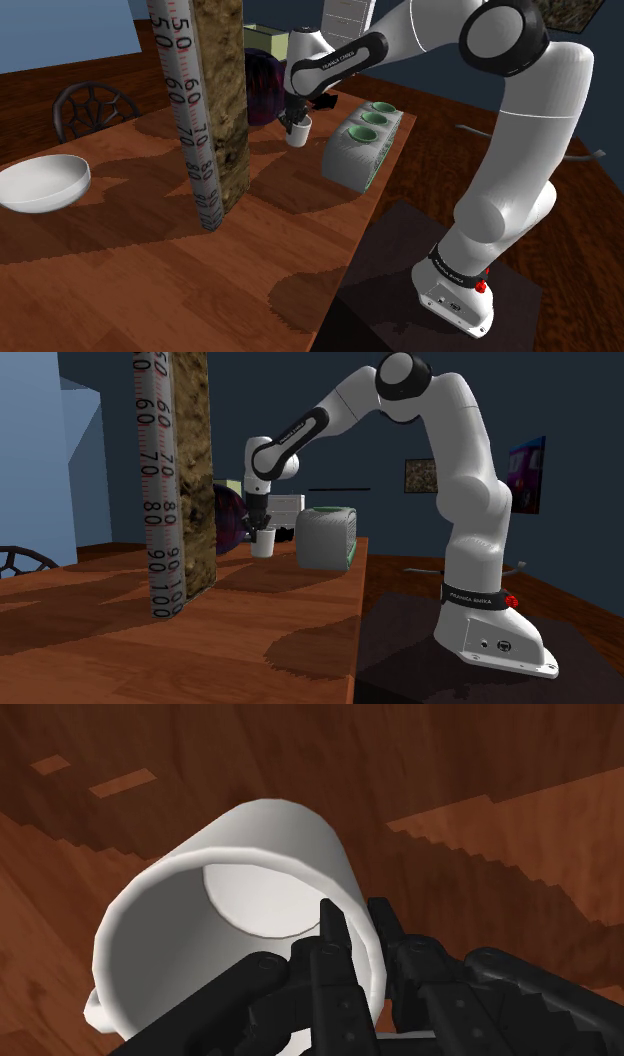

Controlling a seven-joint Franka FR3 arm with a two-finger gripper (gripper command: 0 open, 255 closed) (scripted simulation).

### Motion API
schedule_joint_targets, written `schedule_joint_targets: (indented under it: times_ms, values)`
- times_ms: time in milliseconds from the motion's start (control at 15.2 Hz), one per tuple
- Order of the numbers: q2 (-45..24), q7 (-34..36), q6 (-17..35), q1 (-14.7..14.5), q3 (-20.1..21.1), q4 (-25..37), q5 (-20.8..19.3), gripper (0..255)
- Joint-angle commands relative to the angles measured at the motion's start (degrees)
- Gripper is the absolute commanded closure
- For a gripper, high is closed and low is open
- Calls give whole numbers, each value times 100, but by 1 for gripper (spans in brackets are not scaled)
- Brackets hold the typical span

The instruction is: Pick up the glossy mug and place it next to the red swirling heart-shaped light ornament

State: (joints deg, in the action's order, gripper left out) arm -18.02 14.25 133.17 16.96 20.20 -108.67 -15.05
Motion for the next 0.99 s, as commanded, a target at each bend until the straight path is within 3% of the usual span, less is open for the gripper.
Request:
schedule_joint_targets:
  times_ms: [0,330,396,726,924]
  values:
    - [-11,12,21,-6,-2,-7,-11,255]
    - [-11,12,21,-6,-2,-7,-11,255]
    - [-12,12,21,-6,-2,-6,-11,0]
    - [-12,13,21,-6,-2,-6,-11,0]
    - [354,-123,-409,42,88,89,203,0]
